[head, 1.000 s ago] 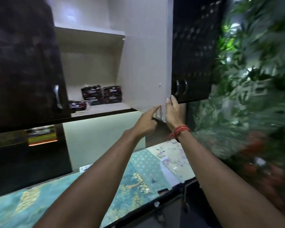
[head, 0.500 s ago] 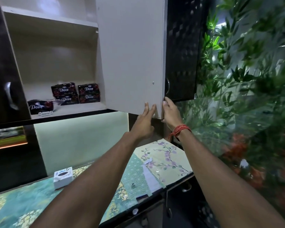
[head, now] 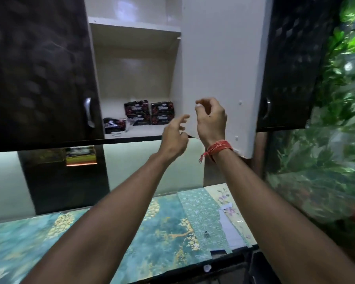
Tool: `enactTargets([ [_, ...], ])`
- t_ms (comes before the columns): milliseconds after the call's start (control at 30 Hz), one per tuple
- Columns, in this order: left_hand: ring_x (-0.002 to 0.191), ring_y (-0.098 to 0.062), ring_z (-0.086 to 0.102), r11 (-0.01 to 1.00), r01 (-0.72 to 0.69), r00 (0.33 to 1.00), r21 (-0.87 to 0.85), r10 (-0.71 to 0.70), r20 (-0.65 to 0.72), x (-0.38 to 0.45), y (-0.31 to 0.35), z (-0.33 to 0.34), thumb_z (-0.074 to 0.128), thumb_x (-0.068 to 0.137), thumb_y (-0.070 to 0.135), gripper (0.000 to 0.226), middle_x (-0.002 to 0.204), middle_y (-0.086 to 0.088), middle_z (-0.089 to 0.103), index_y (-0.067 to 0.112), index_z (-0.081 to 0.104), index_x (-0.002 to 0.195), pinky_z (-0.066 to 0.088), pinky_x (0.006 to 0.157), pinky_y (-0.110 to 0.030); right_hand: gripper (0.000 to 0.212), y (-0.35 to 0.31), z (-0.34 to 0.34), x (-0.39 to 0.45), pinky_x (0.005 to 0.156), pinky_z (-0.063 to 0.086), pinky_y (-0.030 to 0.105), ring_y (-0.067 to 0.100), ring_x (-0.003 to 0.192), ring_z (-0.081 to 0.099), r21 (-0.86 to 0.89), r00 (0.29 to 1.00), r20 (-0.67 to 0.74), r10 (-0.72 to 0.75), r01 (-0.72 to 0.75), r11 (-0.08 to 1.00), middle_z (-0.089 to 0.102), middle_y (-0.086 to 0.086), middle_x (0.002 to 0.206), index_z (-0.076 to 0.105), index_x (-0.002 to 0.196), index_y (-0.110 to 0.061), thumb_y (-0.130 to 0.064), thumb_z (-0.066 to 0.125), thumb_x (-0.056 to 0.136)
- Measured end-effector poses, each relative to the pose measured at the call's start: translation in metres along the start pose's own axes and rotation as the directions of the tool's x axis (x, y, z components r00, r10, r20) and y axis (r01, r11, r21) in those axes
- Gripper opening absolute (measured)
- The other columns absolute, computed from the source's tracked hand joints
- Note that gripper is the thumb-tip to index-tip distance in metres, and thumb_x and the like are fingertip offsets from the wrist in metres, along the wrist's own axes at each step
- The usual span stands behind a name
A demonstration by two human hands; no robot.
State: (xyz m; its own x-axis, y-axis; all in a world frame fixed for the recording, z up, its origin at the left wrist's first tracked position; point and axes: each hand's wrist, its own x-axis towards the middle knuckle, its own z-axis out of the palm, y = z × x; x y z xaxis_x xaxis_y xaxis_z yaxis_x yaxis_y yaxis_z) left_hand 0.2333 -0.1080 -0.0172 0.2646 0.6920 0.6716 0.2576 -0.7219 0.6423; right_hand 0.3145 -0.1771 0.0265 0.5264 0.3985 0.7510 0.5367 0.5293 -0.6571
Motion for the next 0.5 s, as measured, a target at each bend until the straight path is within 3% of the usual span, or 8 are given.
enactTargets([
  [67, 0.110, -0.016, 0.060, 0.998, 0.036, 0.988, 0.058, -0.027, -0.154, 0.008, -0.029, -0.048, 0.049, 0.080, -0.010, 0.056, 0.123, -0.006, 0.066, 0.014, 0.060, 0.130, 0.051, 0.100, -0.034, 0.015, 0.007, 0.045, -0.002, 0.077, 0.057, 0.037, 0.017, 0.080, 0.064, 0.044, 0.990, 0.116, 0.084, -0.090, 0.995, 0.069, 0.001, 0.087, 0.067, 0.095, -0.012, -0.010, 0.053, 0.089],
  [267, 0.095, -0.015, 0.065, 0.975, 0.111, 0.869, 0.190, -0.003, -0.494, 0.032, -0.109, -0.171, 0.057, 0.084, -0.004, 0.037, 0.111, -0.004, 0.068, 0.015, 0.067, 0.115, 0.057, 0.089, -0.036, 0.020, 0.011, 0.187, -0.014, 0.088, 0.056, 0.047, 0.022, 0.097, 0.067, 0.118, 0.908, 0.387, 0.163, -0.224, 0.967, 0.070, 0.006, 0.100, 0.067, 0.103, -0.012, -0.008, 0.052, 0.091],
  [367, 0.099, -0.013, 0.061, 0.953, 0.170, 0.848, 0.250, -0.013, -0.530, 0.048, -0.140, -0.216, 0.061, 0.086, 0.000, 0.035, 0.114, -0.001, 0.062, 0.019, 0.065, 0.115, 0.056, 0.089, -0.032, 0.025, 0.002, 0.256, -0.019, 0.098, 0.051, 0.044, 0.024, 0.109, 0.063, 0.118, 0.865, 0.470, 0.176, -0.259, 0.959, 0.068, 0.010, 0.115, 0.063, 0.116, -0.008, -0.010, 0.051, 0.094],
  [500, 0.100, -0.018, 0.063, 0.930, 0.257, 0.885, 0.263, -0.117, -0.450, 0.075, -0.170, -0.244, 0.061, 0.091, 0.010, 0.031, 0.117, -0.002, 0.062, 0.020, 0.060, 0.121, 0.054, 0.086, -0.032, 0.033, 0.001, 0.315, -0.018, 0.100, 0.045, 0.036, 0.026, 0.118, 0.057, 0.044, 0.815, 0.536, 0.223, -0.290, 0.956, 0.061, 0.011, 0.128, 0.056, 0.126, -0.009, -0.016, 0.046, 0.096],
])
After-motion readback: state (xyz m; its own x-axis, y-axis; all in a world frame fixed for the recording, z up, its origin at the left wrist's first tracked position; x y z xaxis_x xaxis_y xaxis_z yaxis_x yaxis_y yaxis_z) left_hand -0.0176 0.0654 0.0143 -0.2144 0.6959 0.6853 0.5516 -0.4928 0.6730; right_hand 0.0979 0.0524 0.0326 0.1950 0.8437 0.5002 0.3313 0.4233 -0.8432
